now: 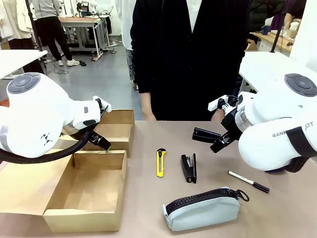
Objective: Place items inside the box.
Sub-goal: Pick up a Pencil pouch or Stapler and place it inside the Mailer Box closest to the robot.
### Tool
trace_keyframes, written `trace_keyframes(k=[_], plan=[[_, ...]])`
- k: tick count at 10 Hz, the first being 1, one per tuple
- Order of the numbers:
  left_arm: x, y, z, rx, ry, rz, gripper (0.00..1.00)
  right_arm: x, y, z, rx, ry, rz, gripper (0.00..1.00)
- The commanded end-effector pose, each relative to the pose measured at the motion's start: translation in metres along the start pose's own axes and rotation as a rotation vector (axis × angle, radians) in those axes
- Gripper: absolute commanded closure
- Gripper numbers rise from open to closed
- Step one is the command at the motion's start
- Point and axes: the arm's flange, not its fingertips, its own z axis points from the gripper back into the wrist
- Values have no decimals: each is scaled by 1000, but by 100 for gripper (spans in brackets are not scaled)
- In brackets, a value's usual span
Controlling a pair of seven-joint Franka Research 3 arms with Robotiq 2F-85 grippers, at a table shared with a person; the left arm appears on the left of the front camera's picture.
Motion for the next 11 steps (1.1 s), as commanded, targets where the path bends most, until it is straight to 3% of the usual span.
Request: trace_keyframes(k=[1, 3, 4, 5, 6, 7, 8, 9, 10, 11], plan=[[9, 6, 48, -74, -11, 92, 0, 9, -7, 43, 2, 14, -142, 0], [20, 5, 134, -164, -35, 302, 0, 2, -13, 122, 40, -10, -326, 0], [15, 7, 169, -190, -48, 326, 0, -11, -15, 157, 60, -30, -396, 0], [-3, 24, 204, -323, -63, 352, 0, -39, -24, 195, 185, -63, -442, 0], [-34, 56, 235, -438, -135, 436, 0, -87, -45, 233, 303, -172, -574, 0], [-77, 99, 247, -480, -213, 622, 0, -146, -79, 254, 290, -309, -753, 0], [-128, 141, 250, -565, -301, 804, 0, -209, -115, 261, 332, -441, -946, 0], [-179, 176, 249, -595, -401, 985, 0, -261, -144, 259, 388, -507, -1062, 0], [-227, 193, 243, -565, -543, 1161, 0, -308, -168, 250, 441, -589, -1142, 0], [-256, 192, 233, -585, -630, 1248, 0, -341, -182, 239, 457, -620, -1215, 0]])
